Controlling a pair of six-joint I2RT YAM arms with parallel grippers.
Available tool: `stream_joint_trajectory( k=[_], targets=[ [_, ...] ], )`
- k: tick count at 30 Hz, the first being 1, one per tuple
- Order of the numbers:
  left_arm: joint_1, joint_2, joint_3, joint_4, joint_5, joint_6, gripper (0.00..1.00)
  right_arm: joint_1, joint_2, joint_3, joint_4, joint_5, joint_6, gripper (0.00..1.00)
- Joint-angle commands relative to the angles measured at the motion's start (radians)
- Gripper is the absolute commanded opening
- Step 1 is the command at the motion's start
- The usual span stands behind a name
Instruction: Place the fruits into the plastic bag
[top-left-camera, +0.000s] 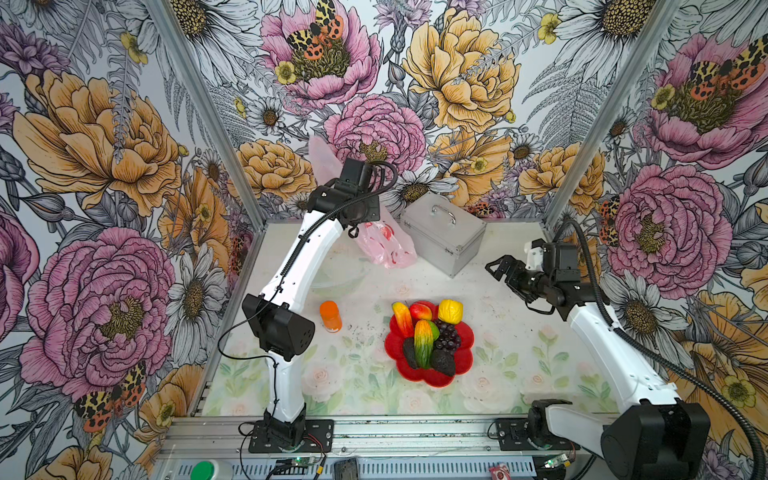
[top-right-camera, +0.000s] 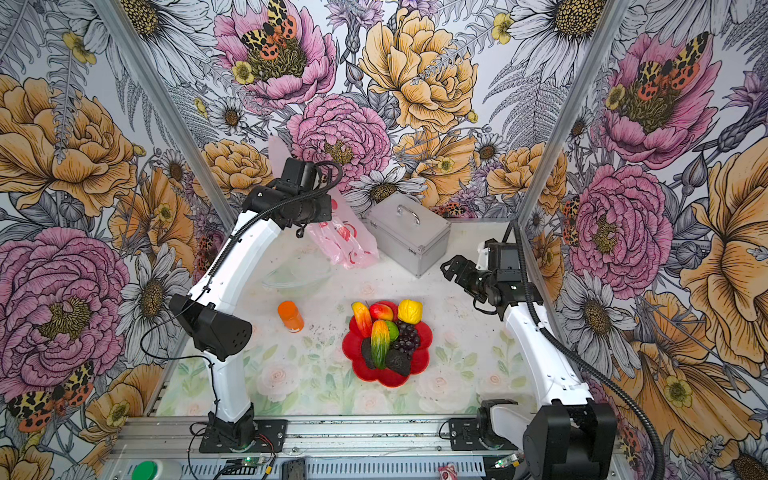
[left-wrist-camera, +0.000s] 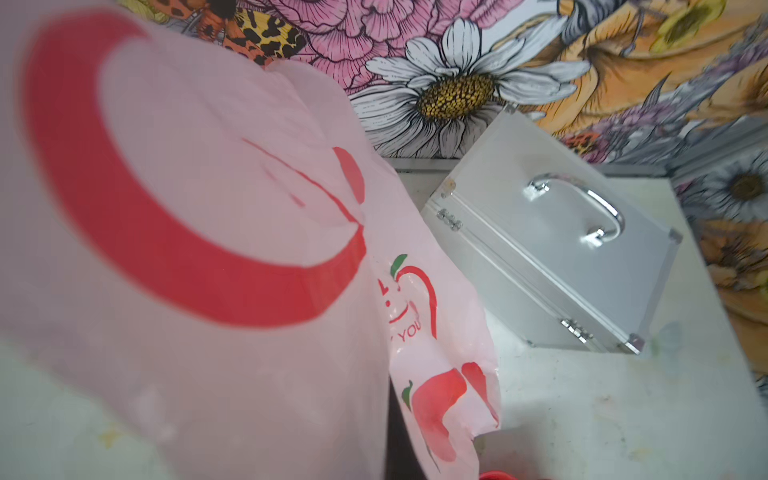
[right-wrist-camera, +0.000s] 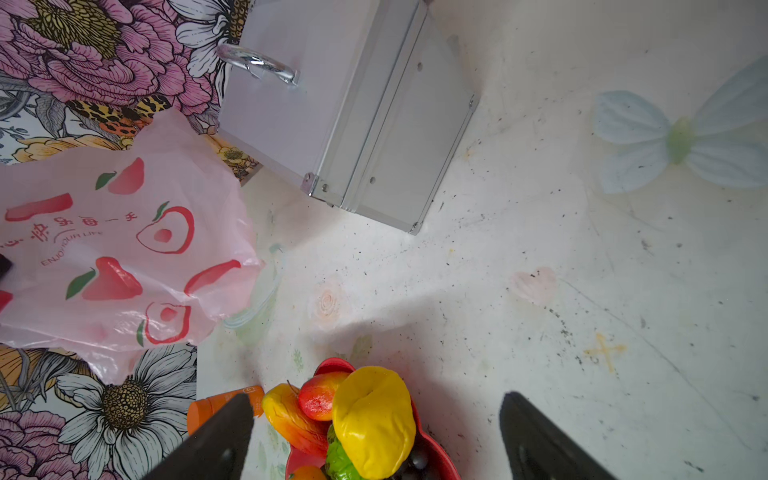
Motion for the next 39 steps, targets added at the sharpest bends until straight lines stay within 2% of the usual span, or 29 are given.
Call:
stream_joint_trajectory(
  k=[1, 7, 11, 14, 19, 21, 24, 26, 28, 33, 39],
  targets=[
    [-0.054, -0.075, -0.023, -0.04, -0.234, 0.171, 0.0, 0.005, -0.022, 0.035, 0.0, 0.012, 0.027, 0.95],
    [-0.188, -0.158, -0.085, -0.032, -0.525, 0.348, 0.0, 0.01, -0.024, 0.042, 0.0, 0.021, 0.046, 0.95],
    [-0.25, -0.225, -0.119, -0.004, -0.663, 0.436, 0.0, 0.012, -0.026, 0.044, 0.002, 0.034, 0.058, 0.95],
    [-0.305, -0.283, -0.178, 0.096, -0.748, 0.55, 0.0, 0.013, -0.032, 0.052, 0.002, 0.044, 0.07, 0.95],
    [-0.376, -0.415, -0.296, 0.338, -0.759, 0.734, 0.0, 0.013, -0.044, 0.068, 0.001, 0.047, 0.082, 0.95],
    [-0.409, -0.489, -0.398, 0.503, -0.75, 0.857, 0.0, 0.013, -0.053, 0.072, 0.002, 0.06, 0.087, 0.95],
    [-0.477, -0.627, -0.639, 0.82, -0.736, 1.14, 0.0, 0.015, -0.064, 0.081, 0.002, 0.083, 0.087, 0.95],
    [-0.511, -0.698, -0.77, 1.018, -0.727, 1.276, 0.0, 0.015, -0.065, 0.092, 0.002, 0.088, 0.087, 0.95],
    [-0.524, -0.743, -0.822, 1.083, -0.714, 1.284, 0.0, 0.014, -0.061, 0.108, 0.001, 0.087, 0.088, 0.95],
    [-0.506, -0.836, -0.847, 0.994, -0.598, 1.13, 0.0, 0.013, -0.062, 0.173, 0.001, 0.081, 0.08, 0.95],
    [-0.464, -0.885, -0.863, 0.947, -0.521, 1.06, 0.0, 0.009, -0.062, 0.314, -0.001, 0.018, 0.049, 0.95]
  ],
)
